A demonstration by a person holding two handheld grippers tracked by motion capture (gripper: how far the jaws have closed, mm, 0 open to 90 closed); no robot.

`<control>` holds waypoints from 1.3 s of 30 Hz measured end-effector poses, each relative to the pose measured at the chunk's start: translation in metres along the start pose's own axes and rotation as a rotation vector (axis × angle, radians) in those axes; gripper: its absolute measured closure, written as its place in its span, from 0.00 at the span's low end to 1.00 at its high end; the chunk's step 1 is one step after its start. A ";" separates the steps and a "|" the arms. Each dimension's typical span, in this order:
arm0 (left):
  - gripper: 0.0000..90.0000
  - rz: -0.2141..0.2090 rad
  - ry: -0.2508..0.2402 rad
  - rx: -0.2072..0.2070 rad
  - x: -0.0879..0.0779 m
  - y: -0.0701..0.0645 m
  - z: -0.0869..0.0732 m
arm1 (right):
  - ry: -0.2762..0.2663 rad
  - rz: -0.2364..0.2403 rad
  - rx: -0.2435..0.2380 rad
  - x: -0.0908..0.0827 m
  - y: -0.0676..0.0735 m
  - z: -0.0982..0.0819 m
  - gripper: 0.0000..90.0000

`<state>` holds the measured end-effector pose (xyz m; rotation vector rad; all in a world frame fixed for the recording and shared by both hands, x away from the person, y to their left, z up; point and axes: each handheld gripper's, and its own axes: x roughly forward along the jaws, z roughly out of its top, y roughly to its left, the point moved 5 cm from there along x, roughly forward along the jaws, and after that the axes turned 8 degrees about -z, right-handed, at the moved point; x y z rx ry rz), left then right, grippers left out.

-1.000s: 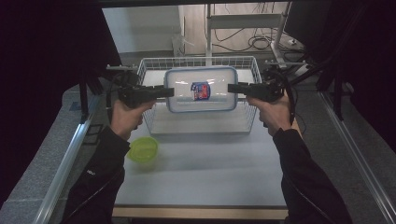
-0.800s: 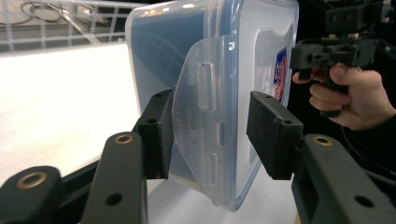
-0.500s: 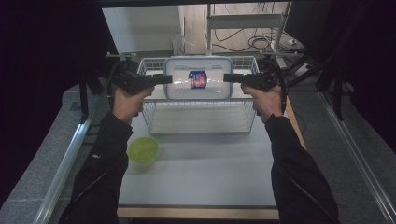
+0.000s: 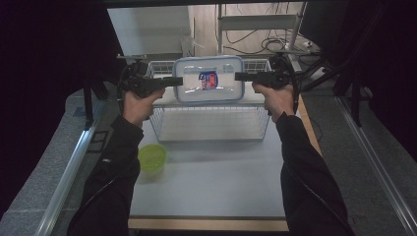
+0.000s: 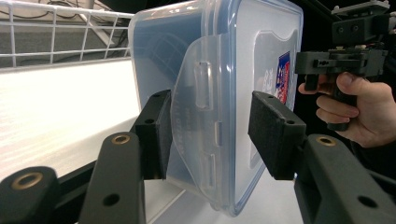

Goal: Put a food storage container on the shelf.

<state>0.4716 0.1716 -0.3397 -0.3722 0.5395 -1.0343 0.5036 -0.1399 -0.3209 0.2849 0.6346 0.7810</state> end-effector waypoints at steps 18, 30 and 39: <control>0.50 0.068 0.003 0.059 0.005 0.000 0.001 | -0.015 0.003 -0.007 0.004 -0.004 -0.001 0.57; 0.37 0.076 0.017 0.035 0.010 0.006 -0.007 | -0.007 -0.049 -0.033 0.013 -0.008 -0.008 0.56; 0.34 0.070 -0.008 0.007 0.016 0.014 -0.002 | -0.014 -0.056 -0.026 0.015 -0.010 -0.012 0.55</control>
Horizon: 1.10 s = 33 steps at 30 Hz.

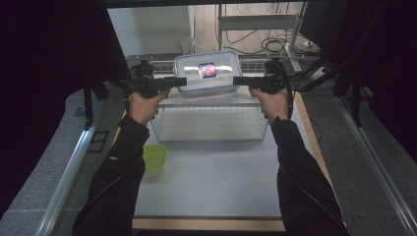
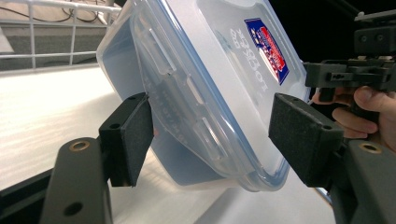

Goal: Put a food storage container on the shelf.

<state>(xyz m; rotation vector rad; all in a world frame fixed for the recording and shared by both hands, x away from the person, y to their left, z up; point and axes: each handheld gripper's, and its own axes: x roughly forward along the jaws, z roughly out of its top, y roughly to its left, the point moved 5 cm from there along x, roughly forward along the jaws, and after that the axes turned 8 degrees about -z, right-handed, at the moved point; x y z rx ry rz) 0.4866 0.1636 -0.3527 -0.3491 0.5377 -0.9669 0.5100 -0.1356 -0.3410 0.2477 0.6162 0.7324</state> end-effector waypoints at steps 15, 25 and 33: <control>0.25 0.200 0.000 0.234 -0.012 -0.015 0.003 | -0.036 -0.002 -0.009 -0.011 -0.007 -0.004 0.57; 0.83 0.174 -0.013 0.278 -0.025 -0.022 -0.026 | -0.024 -0.071 -0.172 -0.012 0.000 -0.012 0.86; 0.89 0.219 0.058 0.279 -0.005 -0.015 -0.035 | -0.005 -0.060 -0.194 -0.006 0.006 -0.019 0.87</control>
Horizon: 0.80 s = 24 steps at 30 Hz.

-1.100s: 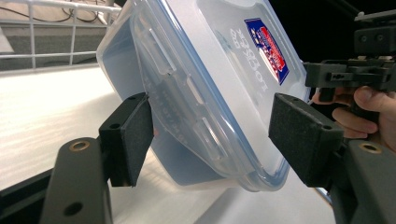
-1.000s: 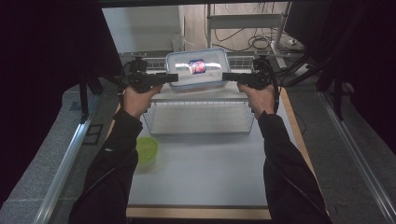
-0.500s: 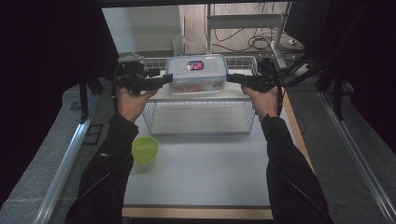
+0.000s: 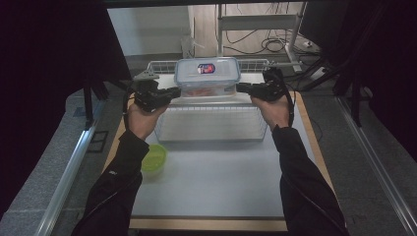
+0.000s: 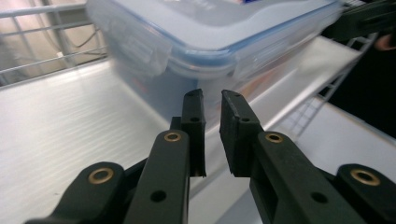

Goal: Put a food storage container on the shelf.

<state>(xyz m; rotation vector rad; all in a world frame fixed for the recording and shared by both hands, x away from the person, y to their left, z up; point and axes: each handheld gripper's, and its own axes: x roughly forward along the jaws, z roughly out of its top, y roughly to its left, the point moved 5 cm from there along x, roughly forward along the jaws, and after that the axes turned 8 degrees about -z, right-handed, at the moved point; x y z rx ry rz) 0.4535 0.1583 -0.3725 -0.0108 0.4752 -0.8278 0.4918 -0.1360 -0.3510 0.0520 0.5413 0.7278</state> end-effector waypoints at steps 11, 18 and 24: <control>0.86 0.009 -0.004 -0.025 0.003 0.001 0.000 | 0.005 -0.001 -0.019 0.002 0.005 -0.004 0.85; 0.85 0.035 -0.002 -0.036 0.004 0.001 0.005 | 0.010 -0.004 -0.024 0.002 0.007 -0.007 0.84; 0.74 0.016 -0.024 -0.008 -0.006 -0.012 -0.002 | 0.001 -0.003 -0.047 -0.004 0.012 -0.013 0.78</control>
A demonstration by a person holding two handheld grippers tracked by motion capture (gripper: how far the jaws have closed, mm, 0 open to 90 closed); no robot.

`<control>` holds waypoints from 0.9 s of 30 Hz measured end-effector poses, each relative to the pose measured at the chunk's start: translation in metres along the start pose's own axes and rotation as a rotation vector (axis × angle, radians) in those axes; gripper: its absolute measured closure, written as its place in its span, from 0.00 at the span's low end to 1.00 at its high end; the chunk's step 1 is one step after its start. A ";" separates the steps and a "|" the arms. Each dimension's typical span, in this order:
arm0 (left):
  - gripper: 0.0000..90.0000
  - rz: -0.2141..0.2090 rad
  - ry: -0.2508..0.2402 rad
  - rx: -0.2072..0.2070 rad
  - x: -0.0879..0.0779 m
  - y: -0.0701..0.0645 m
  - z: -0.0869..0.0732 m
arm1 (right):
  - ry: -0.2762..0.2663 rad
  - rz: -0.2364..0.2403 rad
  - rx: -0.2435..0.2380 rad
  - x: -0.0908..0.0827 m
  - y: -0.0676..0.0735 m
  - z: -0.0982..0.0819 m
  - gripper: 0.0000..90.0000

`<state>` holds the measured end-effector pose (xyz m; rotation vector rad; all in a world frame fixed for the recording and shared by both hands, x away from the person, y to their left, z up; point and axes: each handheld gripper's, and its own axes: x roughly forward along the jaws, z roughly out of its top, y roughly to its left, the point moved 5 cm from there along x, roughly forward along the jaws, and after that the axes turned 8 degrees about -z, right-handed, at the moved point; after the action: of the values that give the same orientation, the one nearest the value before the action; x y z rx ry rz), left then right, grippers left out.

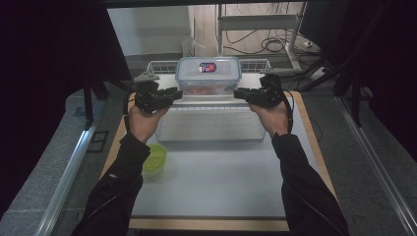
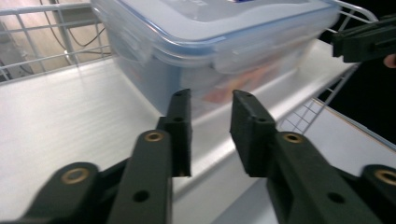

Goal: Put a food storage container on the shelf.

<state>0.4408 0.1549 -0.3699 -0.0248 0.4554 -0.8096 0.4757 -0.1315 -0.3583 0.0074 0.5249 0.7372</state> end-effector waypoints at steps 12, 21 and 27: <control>0.34 -0.007 0.043 0.090 -0.011 -0.028 -0.032 | 0.011 -0.018 -0.115 -0.012 0.021 -0.025 0.53; 0.16 -0.019 0.065 0.085 -0.014 -0.044 -0.068 | 0.043 -0.027 -0.168 -0.022 0.029 -0.059 0.33; 0.08 -0.033 0.091 0.094 -0.018 -0.060 -0.091 | 0.059 -0.040 -0.191 -0.027 0.035 -0.083 0.18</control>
<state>0.3522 0.1396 -0.4341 0.0924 0.5032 -0.8667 0.3983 -0.1373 -0.4115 -0.2023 0.5082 0.7480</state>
